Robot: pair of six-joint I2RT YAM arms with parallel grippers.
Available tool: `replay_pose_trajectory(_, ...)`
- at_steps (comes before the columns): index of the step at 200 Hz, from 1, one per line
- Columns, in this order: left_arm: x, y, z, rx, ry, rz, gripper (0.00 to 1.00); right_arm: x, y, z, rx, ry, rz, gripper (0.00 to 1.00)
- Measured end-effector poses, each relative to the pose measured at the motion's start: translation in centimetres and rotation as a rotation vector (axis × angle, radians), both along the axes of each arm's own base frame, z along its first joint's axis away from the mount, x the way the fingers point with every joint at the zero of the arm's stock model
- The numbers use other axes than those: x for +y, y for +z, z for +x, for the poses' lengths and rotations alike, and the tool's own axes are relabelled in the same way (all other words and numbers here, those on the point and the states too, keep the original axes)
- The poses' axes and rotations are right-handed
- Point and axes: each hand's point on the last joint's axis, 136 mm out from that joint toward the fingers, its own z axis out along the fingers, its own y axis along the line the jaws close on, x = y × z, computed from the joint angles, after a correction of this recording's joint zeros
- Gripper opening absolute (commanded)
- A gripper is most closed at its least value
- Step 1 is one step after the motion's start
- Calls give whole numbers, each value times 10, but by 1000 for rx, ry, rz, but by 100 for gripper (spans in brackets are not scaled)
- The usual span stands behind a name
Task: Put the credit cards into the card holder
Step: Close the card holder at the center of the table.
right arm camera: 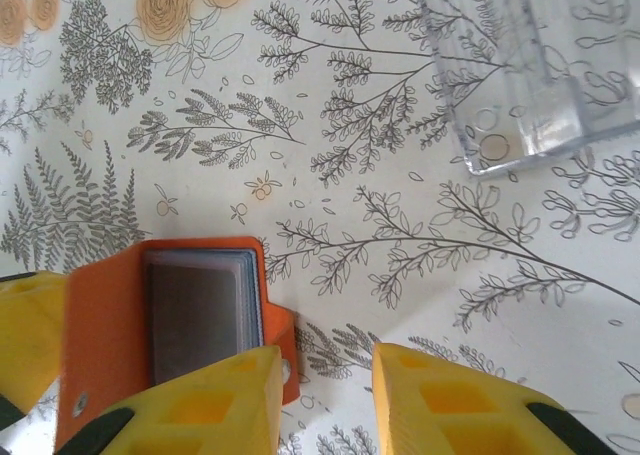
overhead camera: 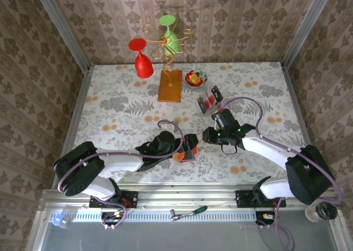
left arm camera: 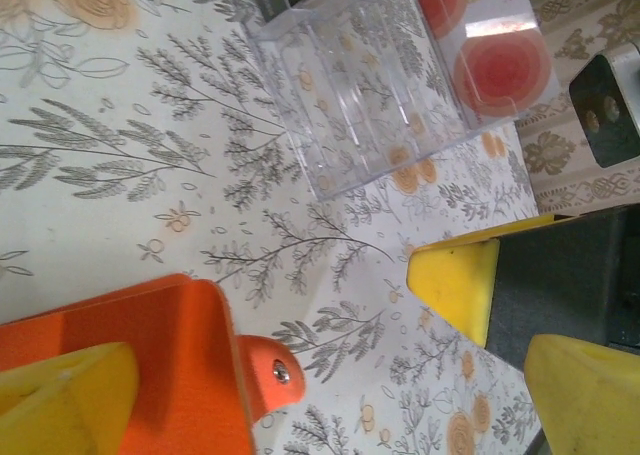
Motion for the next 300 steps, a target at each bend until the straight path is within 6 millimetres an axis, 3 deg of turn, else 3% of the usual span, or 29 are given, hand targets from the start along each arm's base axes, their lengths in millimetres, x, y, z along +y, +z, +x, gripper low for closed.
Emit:
replay_pose_trajectory(42,-21,6,-4,-11,-32,-19,100,-19,-4,-7,15,-36,-11,31)
replay_pose_trajectory(117,-28,-27,-8,36,-16,-14,100,-21,-3,-15,29,-2,4,32)
replay_pose_trajectory(180,-25,-21,-4,41,-5,-42,100,-23,2,-18,22,5,12,31)
replay_pose_trajectory(215,-9,-3,10,24,23,-39,100,-18,3,-22,33,25,37,30)
replay_pose_trajectory(253,13,18,29,-7,71,-54,100,4,9,-34,34,100,47,29)
replay_pose_trajectory(300,61,36,37,-40,147,-16,100,71,41,-40,-18,266,70,28)
